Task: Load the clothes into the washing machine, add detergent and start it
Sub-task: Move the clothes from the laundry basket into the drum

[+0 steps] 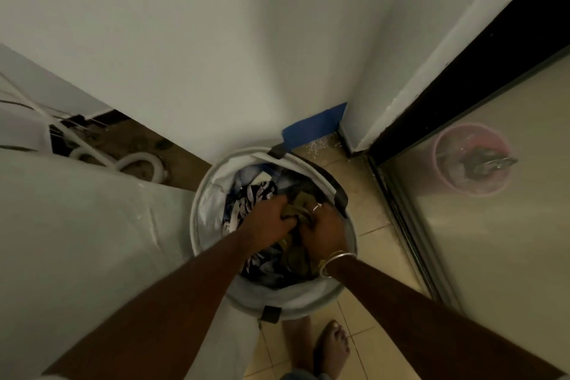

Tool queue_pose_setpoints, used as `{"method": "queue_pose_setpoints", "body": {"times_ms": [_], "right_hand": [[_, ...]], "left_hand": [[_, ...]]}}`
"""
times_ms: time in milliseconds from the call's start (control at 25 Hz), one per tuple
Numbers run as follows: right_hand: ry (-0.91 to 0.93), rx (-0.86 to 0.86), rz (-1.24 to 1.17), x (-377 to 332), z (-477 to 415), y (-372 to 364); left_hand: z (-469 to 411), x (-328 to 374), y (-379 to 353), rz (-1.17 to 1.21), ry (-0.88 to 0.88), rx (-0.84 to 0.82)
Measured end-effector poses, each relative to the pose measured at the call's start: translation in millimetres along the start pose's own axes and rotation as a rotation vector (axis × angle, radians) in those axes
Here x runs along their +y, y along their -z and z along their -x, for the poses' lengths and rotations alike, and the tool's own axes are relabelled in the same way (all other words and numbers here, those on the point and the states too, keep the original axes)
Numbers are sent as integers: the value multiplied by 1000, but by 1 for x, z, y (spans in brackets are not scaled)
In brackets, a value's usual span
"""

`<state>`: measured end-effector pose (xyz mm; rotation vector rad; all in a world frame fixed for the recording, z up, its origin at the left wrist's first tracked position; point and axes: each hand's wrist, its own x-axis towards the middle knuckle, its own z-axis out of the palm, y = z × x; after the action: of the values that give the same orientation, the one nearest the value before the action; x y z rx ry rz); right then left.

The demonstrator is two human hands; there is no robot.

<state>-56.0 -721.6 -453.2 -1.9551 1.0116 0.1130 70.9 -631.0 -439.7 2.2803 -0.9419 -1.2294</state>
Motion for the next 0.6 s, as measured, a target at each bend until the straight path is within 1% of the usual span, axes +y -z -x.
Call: {"method": "queue_pose_setpoints", "body": {"times_ms": [80, 160, 240, 320, 360, 400, 440, 520, 600], "right_hand": [[22, 67, -132, -49, 25, 37], [-11, 95, -264, -99, 48, 76], [-66, 88, -383, -145, 70, 111], [-76, 68, -392, -187, 89, 139], [-63, 58, -401, -206, 97, 150], [-35, 49, -423, -225, 104, 160], [17, 31, -450, -246, 114, 170], [137, -53, -517, -286, 133, 188], [241, -39, -476, -320, 156, 205]], "left_hand": [[40, 31, 34, 179, 37, 53], [78, 57, 69, 295, 35, 34], [123, 78, 103, 302, -48, -27], [166, 100, 121, 282, -158, -52], [184, 111, 126, 281, -222, -5], [199, 120, 127, 298, -262, 95], [215, 131, 130, 333, -263, 231], [243, 153, 141, 394, -187, 468], [272, 176, 162, 476, -144, 629]]}}
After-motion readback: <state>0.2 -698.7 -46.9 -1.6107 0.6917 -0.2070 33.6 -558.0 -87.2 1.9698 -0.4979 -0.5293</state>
